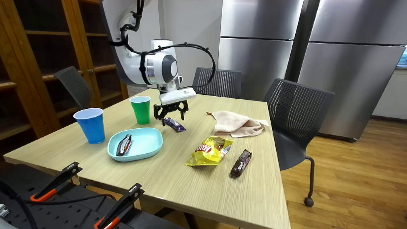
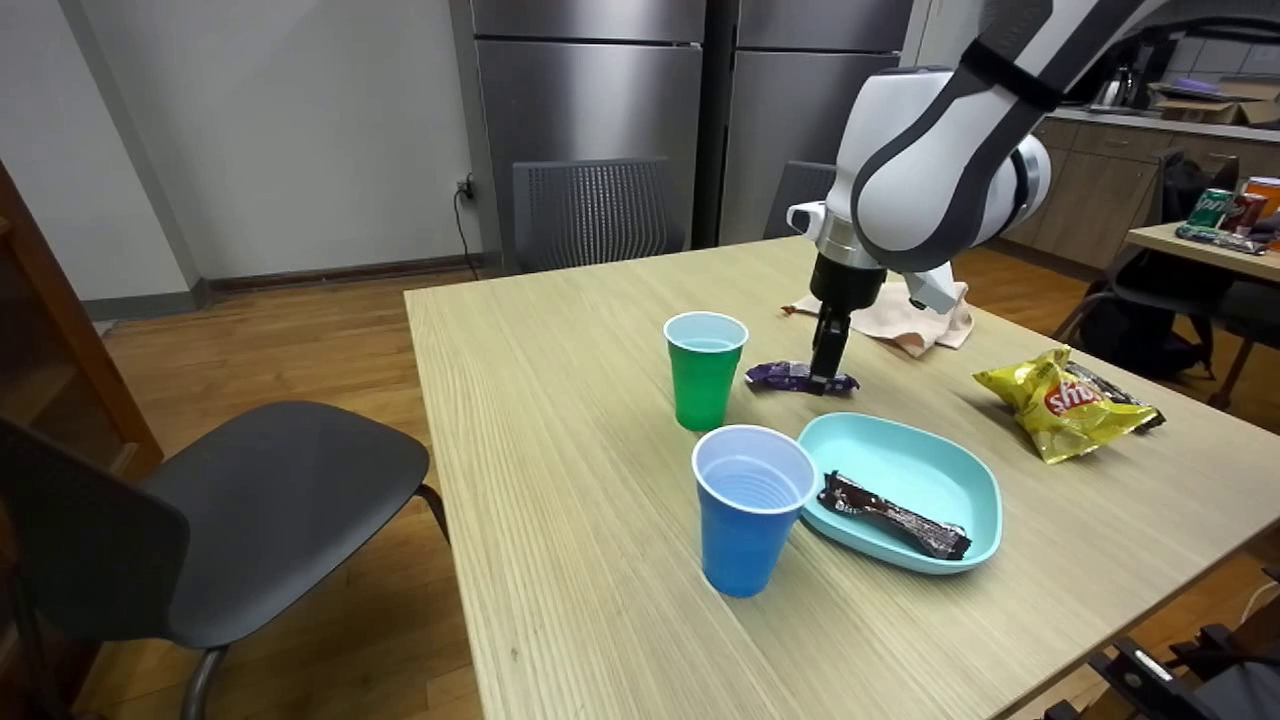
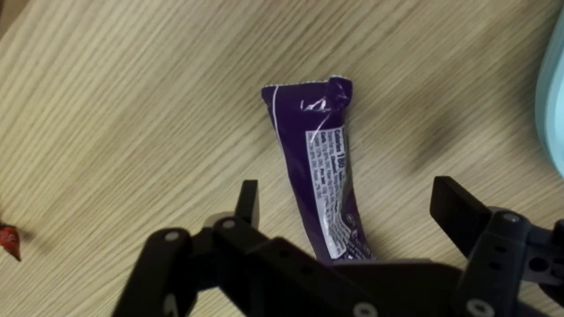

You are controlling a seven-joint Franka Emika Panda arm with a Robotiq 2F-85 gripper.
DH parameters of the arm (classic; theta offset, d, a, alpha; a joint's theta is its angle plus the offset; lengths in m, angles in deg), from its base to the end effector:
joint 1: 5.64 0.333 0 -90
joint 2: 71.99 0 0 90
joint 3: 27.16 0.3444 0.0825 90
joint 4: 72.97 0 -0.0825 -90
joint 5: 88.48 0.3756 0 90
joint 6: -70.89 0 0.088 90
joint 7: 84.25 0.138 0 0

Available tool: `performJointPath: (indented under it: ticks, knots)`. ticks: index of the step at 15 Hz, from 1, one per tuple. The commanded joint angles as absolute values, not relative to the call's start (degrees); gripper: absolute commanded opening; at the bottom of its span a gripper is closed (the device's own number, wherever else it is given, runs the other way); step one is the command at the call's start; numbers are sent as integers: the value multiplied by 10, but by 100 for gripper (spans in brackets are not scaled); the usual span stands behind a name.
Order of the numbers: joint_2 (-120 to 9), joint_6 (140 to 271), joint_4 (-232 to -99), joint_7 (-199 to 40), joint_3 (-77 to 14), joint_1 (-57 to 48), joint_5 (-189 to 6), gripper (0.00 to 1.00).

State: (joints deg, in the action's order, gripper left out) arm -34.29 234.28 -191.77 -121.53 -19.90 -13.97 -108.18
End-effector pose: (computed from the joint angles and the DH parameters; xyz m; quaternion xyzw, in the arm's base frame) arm 0.6045 0.0045 0.1202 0.8929 0.4447 0.0561 0.0426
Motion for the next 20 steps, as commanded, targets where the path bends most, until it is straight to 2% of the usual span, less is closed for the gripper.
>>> performJointPath:
  ticks: [1,2,3,4,13,20]
  knots:
    - [-328,2319,-1892,-1243,-193,-146,-1075,100]
    - [-326,2319,-1890,-1244,-193,-146,-1075,100]
    - [-324,2321,-1890,-1247,-191,-148,-1074,75]
    - [-322,2322,-1889,-1248,-191,-148,-1074,74]
    - [-332,2325,-1893,-1240,-189,-154,-1061,3]
    - [-388,2371,-1946,-1208,-189,-160,-1015,4]
